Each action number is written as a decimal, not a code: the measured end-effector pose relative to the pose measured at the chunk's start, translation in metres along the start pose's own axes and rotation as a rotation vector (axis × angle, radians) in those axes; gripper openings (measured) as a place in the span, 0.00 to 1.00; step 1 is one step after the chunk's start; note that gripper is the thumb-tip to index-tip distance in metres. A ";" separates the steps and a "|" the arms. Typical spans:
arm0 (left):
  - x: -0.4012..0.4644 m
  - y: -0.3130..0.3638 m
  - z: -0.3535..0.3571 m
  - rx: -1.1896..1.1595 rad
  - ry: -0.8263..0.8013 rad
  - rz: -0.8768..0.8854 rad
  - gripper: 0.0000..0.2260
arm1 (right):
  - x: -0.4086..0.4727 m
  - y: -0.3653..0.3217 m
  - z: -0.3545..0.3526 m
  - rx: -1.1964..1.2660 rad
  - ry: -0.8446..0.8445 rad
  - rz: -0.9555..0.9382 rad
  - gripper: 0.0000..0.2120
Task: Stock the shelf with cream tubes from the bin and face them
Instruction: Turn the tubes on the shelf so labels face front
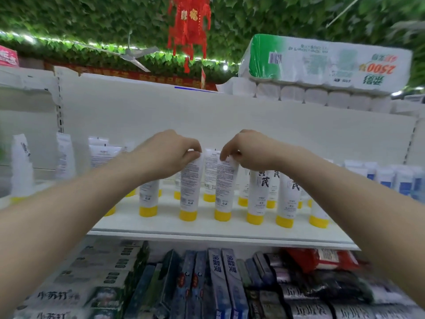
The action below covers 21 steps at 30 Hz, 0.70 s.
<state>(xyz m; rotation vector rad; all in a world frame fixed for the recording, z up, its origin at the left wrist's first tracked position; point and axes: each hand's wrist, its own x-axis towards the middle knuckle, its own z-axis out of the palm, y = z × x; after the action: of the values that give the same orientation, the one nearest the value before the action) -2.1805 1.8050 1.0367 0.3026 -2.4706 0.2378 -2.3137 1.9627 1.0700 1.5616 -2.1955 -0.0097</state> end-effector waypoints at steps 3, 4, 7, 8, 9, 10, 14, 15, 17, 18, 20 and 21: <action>0.000 -0.002 0.002 -0.046 -0.001 -0.037 0.14 | 0.001 -0.001 -0.006 0.026 -0.006 -0.011 0.23; 0.000 -0.002 0.002 -0.053 -0.003 -0.055 0.15 | 0.000 -0.001 -0.008 0.043 -0.027 -0.016 0.24; 0.000 -0.002 0.000 -0.050 -0.002 -0.098 0.15 | 0.001 0.002 -0.012 0.057 -0.068 -0.055 0.17; 0.000 -0.002 -0.001 -0.045 0.003 -0.098 0.14 | 0.002 0.003 -0.012 0.055 -0.063 -0.066 0.14; 0.000 -0.001 -0.001 -0.042 0.013 -0.095 0.12 | 0.004 0.005 -0.010 0.059 -0.053 -0.071 0.12; 0.000 0.000 -0.001 -0.042 0.025 -0.096 0.09 | 0.005 0.006 -0.009 0.071 -0.041 -0.069 0.11; 0.000 0.003 0.001 -0.086 0.043 -0.125 0.04 | 0.011 0.007 -0.001 0.053 0.015 -0.062 0.12; 0.000 0.003 0.001 -0.117 0.037 -0.143 0.05 | 0.012 0.006 0.001 0.024 0.028 -0.065 0.12; -0.001 0.003 0.002 -0.172 0.032 -0.170 0.09 | 0.014 0.005 0.004 -0.007 0.048 -0.074 0.11; -0.001 0.003 0.001 -0.178 0.029 -0.174 0.12 | 0.015 0.005 0.005 -0.008 0.052 -0.081 0.11; -0.001 0.003 0.000 -0.155 0.017 -0.162 0.13 | 0.015 0.005 0.005 -0.009 0.048 -0.087 0.10; -0.001 0.003 -0.001 -0.139 0.008 -0.153 0.13 | 0.016 0.006 0.005 -0.011 0.044 -0.086 0.10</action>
<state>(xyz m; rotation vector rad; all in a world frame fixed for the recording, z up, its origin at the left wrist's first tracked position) -2.1801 1.8084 1.0366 0.4274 -2.4272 0.0037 -2.3251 1.9496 1.0728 1.6332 -2.0904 -0.0140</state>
